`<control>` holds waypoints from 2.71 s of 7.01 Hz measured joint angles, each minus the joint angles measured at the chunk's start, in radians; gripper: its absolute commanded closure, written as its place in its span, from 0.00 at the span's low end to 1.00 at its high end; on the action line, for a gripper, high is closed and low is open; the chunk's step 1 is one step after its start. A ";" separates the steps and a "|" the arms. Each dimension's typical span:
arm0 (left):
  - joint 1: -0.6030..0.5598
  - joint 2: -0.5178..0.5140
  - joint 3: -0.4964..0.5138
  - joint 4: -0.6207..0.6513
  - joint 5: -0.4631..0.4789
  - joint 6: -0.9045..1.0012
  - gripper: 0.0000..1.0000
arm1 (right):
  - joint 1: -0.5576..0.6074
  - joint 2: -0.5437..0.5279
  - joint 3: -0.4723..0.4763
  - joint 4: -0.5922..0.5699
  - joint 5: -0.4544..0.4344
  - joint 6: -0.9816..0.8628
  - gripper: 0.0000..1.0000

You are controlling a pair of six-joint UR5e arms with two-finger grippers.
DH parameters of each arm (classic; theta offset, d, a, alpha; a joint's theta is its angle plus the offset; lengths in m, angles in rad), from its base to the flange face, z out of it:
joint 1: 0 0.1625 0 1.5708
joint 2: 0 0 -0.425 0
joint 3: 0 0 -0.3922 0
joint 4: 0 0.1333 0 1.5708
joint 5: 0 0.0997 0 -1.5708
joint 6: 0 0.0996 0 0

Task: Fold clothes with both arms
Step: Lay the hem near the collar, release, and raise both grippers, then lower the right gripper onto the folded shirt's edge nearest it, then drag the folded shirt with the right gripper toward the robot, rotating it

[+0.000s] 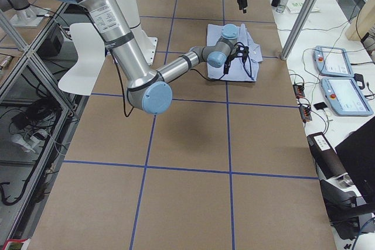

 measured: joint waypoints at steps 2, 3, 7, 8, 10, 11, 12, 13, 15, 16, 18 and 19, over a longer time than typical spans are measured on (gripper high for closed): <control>0.000 0.003 -0.011 0.004 -0.001 0.000 0.00 | -0.055 -0.045 0.023 -0.005 -0.007 0.003 0.01; 0.001 0.002 -0.014 0.005 -0.001 0.000 0.00 | -0.076 -0.051 0.019 -0.008 -0.015 0.002 0.02; 0.000 0.004 -0.015 0.006 0.000 0.002 0.00 | -0.098 -0.057 -0.004 -0.009 -0.020 -0.007 0.86; -0.001 0.004 -0.015 0.006 0.001 0.002 0.00 | -0.099 -0.058 -0.005 -0.007 -0.020 -0.008 1.00; -0.006 0.005 -0.015 0.006 0.002 0.003 0.00 | -0.099 -0.059 -0.005 -0.004 -0.018 -0.010 1.00; -0.009 0.005 -0.015 0.006 0.001 0.003 0.00 | -0.097 -0.060 -0.001 -0.003 -0.009 -0.012 1.00; -0.013 0.004 -0.016 0.010 0.001 0.003 0.00 | -0.095 -0.070 0.013 -0.003 0.012 -0.014 1.00; -0.017 0.003 -0.020 0.018 0.000 0.003 0.00 | -0.092 -0.105 0.055 -0.002 0.046 -0.015 1.00; -0.022 0.005 -0.057 0.059 0.000 0.003 0.00 | -0.092 -0.311 0.284 -0.002 0.113 -0.014 1.00; -0.022 0.006 -0.075 0.076 0.000 0.002 0.00 | -0.099 -0.428 0.404 -0.002 0.146 -0.008 1.00; -0.023 0.011 -0.098 0.090 0.001 0.002 0.00 | -0.153 -0.566 0.535 -0.002 0.271 0.054 1.00; -0.023 0.024 -0.127 0.106 0.002 0.002 0.00 | -0.222 -0.597 0.572 -0.002 0.328 0.128 1.00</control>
